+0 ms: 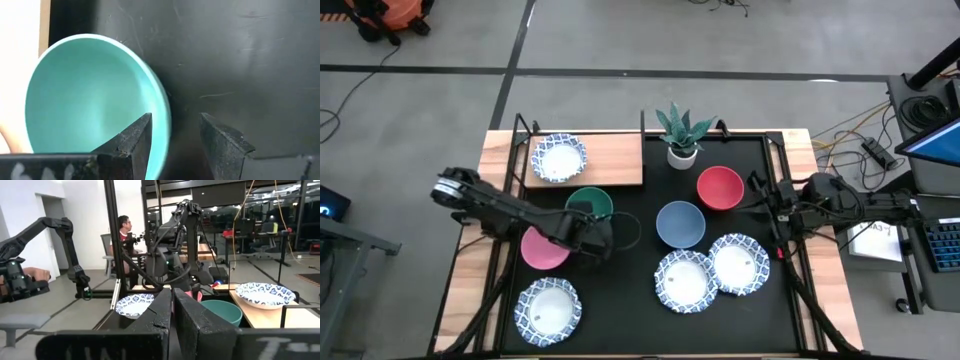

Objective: Place and stack bowls onto a shelf
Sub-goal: Put the green bowl on the shelf

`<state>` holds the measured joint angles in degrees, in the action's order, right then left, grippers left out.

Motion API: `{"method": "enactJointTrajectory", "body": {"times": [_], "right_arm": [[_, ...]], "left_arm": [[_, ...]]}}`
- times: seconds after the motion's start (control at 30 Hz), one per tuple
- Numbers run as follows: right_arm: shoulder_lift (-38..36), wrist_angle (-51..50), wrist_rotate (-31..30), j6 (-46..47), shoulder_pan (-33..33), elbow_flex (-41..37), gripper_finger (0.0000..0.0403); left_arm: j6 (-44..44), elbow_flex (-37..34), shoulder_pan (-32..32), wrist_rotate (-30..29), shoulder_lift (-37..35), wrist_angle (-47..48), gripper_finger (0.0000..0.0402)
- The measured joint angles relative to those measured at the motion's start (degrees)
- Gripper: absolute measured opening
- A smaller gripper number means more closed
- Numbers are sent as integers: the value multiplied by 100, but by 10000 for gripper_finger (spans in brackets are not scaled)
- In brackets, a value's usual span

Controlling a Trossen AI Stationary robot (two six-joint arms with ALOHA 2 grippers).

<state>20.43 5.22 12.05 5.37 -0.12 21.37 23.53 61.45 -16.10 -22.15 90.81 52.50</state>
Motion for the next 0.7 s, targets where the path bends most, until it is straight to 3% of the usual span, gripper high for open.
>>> {"method": "enactJointTrajectory", "body": {"times": [0.27, 0.57, 0.7], "right_arm": [[4, -102, 0, 70, 0, 0, 9], [4, -215, 0, 66, 0, -2, 9], [4, -284, 0, 68, 0, -2, 9]], "left_arm": [[-109, 0, 202, 54, 184, 7, 133], [-53, 0, 199, 70, 177, 5, 18], [-44, 1, 197, 173, 173, 2, 8]]}}
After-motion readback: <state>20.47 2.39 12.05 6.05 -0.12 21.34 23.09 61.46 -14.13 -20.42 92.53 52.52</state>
